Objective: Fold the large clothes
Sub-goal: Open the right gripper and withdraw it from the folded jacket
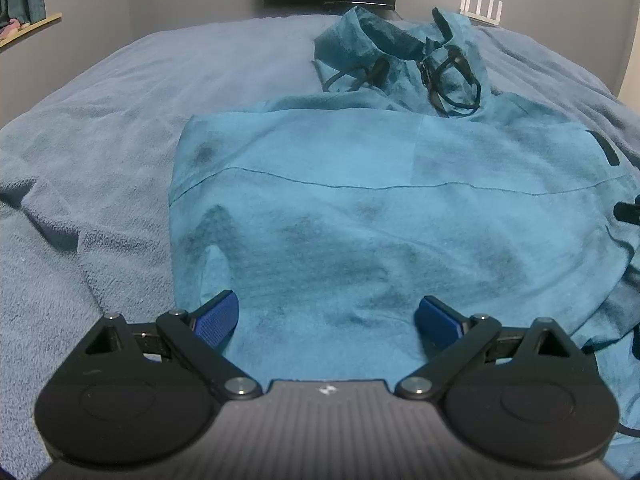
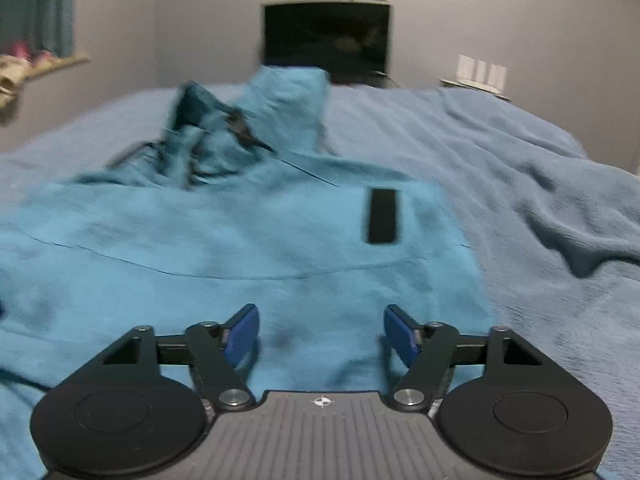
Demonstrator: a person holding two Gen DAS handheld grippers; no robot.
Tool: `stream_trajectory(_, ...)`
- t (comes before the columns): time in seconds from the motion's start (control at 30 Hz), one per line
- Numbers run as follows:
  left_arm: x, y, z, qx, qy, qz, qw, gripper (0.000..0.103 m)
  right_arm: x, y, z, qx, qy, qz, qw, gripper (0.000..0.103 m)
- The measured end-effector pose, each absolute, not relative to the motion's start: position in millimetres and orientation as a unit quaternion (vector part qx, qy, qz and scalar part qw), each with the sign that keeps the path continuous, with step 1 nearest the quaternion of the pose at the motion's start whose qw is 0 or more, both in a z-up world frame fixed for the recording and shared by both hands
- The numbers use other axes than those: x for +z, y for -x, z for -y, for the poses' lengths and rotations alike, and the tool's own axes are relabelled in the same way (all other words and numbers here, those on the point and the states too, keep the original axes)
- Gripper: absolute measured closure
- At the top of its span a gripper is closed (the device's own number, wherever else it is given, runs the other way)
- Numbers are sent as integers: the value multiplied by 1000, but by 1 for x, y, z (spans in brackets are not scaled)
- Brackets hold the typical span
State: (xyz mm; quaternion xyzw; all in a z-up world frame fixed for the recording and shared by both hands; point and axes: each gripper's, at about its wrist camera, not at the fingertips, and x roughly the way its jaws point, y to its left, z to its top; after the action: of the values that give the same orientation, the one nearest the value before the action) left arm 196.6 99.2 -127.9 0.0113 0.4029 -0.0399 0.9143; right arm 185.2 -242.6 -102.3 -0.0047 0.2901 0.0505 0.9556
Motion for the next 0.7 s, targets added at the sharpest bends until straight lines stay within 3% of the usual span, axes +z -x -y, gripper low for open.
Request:
stream_trajectory(0.17, -129, -198, -99, -39, -13, -405, 913, 6, -125, -199, 229, 51, 53, -352, 933, 19)
stream_trajectory(0.57, -74, -235, -81, -56, -19, -346, 936, 4, -110, -187, 226, 74, 38, -285, 955, 18)
stream_trajectory(0.7, -88, -259, -74, -50, -34, -351, 934, 4, -105, -186, 225, 85, 38, -263, 960, 18)
